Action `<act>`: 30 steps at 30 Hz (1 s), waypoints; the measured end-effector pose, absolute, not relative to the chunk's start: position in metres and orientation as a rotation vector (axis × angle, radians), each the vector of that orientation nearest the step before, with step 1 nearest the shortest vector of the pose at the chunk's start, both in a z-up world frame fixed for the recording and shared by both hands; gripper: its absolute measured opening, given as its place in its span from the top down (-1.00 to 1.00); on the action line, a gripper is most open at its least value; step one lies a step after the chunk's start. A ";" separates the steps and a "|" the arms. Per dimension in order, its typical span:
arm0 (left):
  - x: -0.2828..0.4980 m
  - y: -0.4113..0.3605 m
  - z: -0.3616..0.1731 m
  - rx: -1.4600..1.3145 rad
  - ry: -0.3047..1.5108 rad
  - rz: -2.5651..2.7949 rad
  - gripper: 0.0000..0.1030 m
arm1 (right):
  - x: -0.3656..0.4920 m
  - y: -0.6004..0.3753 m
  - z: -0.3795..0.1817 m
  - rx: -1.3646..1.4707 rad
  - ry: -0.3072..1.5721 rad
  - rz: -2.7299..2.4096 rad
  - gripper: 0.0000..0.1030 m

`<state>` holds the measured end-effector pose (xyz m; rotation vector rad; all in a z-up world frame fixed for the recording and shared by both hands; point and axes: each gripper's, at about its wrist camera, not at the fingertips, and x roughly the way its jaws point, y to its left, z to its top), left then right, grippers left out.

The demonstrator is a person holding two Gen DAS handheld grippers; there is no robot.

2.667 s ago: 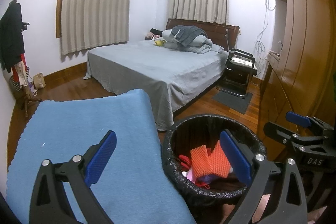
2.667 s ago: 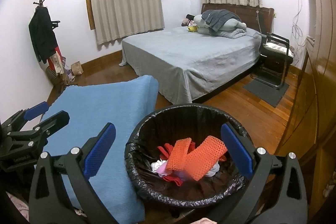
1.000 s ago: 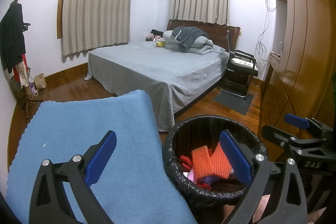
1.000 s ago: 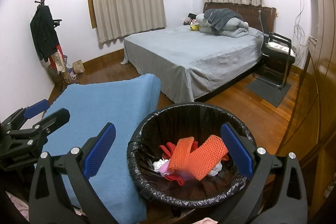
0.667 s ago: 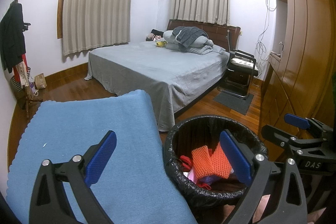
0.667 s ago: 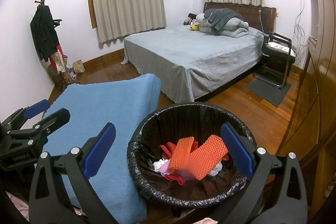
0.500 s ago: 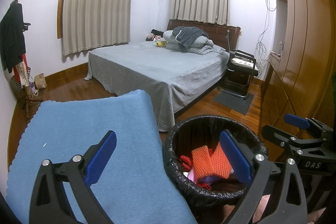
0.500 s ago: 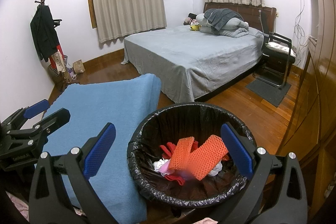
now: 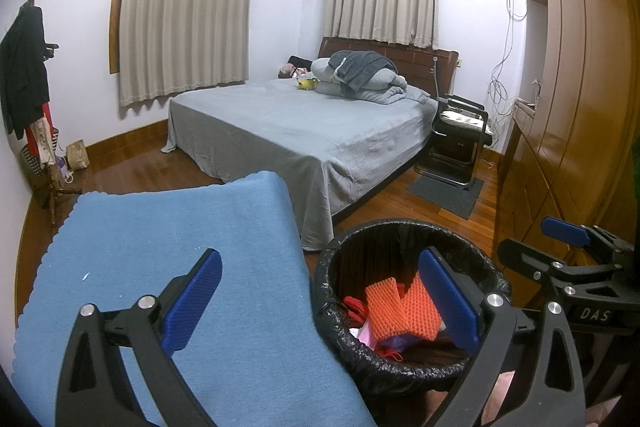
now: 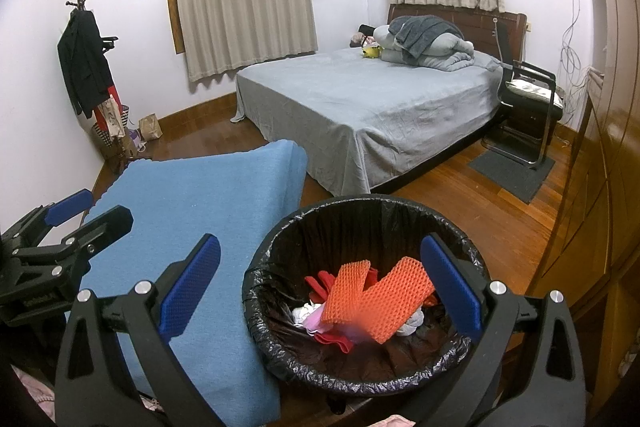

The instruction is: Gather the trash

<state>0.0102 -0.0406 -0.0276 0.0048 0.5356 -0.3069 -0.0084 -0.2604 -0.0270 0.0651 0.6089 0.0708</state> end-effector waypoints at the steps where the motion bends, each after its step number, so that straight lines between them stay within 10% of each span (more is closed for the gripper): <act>1: 0.011 -0.040 -0.028 0.005 0.536 -0.307 -0.88 | -0.008 -0.261 -0.027 0.066 0.609 0.071 -0.89; 30: 0.012 -0.038 -0.027 0.006 0.539 -0.305 -0.88 | -0.013 -0.253 -0.027 0.069 0.615 0.072 -0.89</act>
